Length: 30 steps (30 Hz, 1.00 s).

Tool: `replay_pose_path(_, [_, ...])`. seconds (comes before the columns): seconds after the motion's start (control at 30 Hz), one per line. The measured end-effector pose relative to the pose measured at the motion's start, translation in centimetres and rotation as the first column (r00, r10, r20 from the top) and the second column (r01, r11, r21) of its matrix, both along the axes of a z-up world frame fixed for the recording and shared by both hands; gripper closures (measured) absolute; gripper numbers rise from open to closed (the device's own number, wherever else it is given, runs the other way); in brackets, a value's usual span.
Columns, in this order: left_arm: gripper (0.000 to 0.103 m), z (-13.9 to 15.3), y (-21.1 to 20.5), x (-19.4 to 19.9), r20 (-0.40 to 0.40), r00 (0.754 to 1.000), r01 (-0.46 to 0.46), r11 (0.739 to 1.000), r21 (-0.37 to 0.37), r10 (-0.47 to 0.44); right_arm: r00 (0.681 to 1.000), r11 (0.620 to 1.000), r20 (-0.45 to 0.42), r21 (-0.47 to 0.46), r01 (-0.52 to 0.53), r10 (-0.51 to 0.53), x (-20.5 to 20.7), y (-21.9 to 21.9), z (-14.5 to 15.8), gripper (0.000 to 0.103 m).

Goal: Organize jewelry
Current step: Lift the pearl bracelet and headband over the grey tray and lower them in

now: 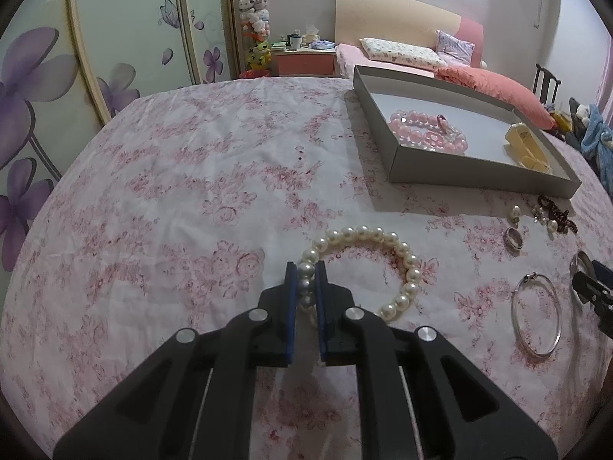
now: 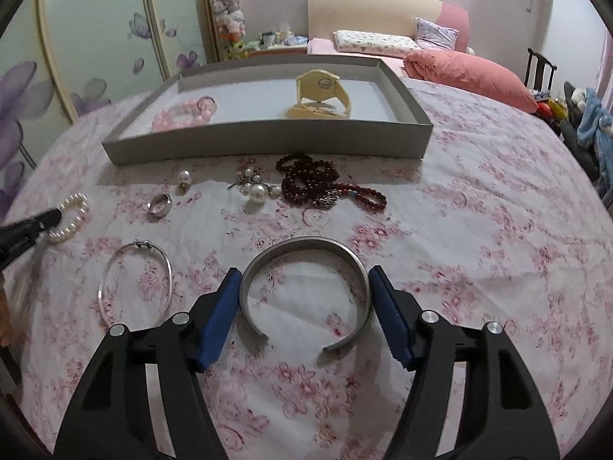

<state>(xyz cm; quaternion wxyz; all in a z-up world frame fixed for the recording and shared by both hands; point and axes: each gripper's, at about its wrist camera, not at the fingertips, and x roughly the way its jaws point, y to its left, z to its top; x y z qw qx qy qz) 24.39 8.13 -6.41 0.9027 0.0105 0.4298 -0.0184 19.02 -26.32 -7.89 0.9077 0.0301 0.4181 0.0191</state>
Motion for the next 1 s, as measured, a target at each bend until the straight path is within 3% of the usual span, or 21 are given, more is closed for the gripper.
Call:
replay_pose_path(0.2, [0.093,1.3,0.0,-1.6,0.074,0.997,0.015,0.998,-0.057,-0.011,0.993,1.0,0.115,0.016,0.001,-0.003,-1.5,-0.4,2.1,0.036])
replay_pose_path(0.47, [0.093,4.7,-1.7,-4.4,0.224,0.973,0.079,0.99,-0.119,-0.051,0.965,1.0,0.264,0.015,-0.018,0.014,-3.3,0.7,4.1,0.036])
replay_pose_path(1.0, [0.093,7.7,-5.1,-7.9,0.364,0.929,0.114,0.986,-0.117,-0.065,0.877,0.999,0.479,-0.049,-0.016,0.037,-6.0,2.5,6.4,0.036])
